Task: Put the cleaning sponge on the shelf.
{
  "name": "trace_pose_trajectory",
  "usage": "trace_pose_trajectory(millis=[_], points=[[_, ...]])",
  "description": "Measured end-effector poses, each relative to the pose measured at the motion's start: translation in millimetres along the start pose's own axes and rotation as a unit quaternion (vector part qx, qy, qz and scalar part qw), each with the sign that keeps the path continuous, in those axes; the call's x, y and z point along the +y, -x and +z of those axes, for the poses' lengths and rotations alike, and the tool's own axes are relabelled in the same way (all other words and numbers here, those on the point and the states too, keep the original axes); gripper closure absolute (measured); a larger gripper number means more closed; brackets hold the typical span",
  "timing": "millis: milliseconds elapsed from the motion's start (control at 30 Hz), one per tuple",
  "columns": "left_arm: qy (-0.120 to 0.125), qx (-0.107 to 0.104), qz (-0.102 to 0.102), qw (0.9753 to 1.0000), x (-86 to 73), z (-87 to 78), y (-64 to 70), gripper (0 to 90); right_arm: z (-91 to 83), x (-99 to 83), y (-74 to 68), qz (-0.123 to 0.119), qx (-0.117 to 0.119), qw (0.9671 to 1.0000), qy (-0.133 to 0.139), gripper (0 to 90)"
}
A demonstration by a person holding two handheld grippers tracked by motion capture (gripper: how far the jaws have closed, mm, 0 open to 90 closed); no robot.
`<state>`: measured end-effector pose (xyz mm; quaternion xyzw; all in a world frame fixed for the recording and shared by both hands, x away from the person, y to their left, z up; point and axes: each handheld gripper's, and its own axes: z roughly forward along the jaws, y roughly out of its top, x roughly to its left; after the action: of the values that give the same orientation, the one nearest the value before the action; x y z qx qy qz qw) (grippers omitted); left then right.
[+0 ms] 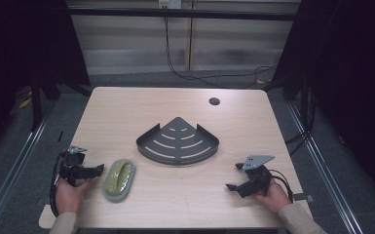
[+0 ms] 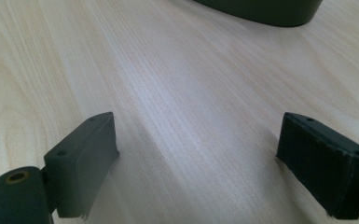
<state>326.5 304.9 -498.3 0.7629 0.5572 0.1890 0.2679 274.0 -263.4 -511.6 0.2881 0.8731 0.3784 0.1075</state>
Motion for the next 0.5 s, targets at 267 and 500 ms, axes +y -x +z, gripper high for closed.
trace_pose_trajectory(millis=[267,500], points=[[-0.024,-0.004,0.005,0.9997,4.7,-1.5,0.5,15.2,0.0,0.0,0.1,0.000,0.000,1.0000,0.000,11.4],[-0.059,-0.034,0.010,0.9976,16.4,-10.1,2.2,20.3,0.0,0.0,0.0,0.000,0.000,1.0000,0.000,11.4]])
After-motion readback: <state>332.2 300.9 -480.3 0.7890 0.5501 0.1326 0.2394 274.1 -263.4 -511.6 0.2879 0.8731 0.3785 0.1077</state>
